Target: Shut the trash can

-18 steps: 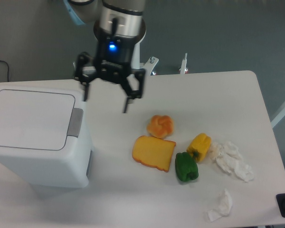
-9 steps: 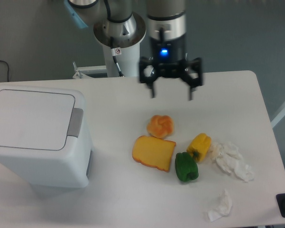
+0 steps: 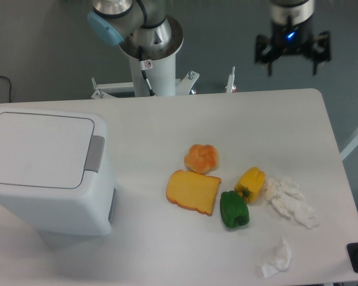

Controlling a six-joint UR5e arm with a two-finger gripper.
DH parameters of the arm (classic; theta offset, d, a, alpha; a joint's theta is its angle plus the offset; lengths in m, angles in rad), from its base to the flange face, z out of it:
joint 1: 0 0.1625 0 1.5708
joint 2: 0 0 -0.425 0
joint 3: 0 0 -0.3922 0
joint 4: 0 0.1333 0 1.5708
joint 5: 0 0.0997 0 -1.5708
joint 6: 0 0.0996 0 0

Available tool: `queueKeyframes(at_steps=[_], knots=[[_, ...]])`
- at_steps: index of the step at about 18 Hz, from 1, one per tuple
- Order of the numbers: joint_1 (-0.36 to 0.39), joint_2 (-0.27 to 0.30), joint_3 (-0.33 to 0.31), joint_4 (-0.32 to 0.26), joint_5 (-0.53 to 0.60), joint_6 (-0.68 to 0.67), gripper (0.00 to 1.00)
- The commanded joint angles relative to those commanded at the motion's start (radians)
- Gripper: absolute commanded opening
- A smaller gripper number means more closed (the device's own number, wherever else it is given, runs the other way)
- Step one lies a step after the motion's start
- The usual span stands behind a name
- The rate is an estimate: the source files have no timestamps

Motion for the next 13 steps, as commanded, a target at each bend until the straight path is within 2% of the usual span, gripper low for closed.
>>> queueKeyframes(at_steps=[4, 7, 11, 13], knots=[[0.193, 0.075, -0.034, -0.048, -0.017, 0.192, 1.0], [0.313, 0.101, -0.035, -0.104, -0.026, 0.269, 1.0], [0.486, 0.104, -0.04, -0.161, -0.081, 0.371, 1.0], [0.565, 0.103, -0.048, -0.166, -0.127, 0.45, 1.0]])
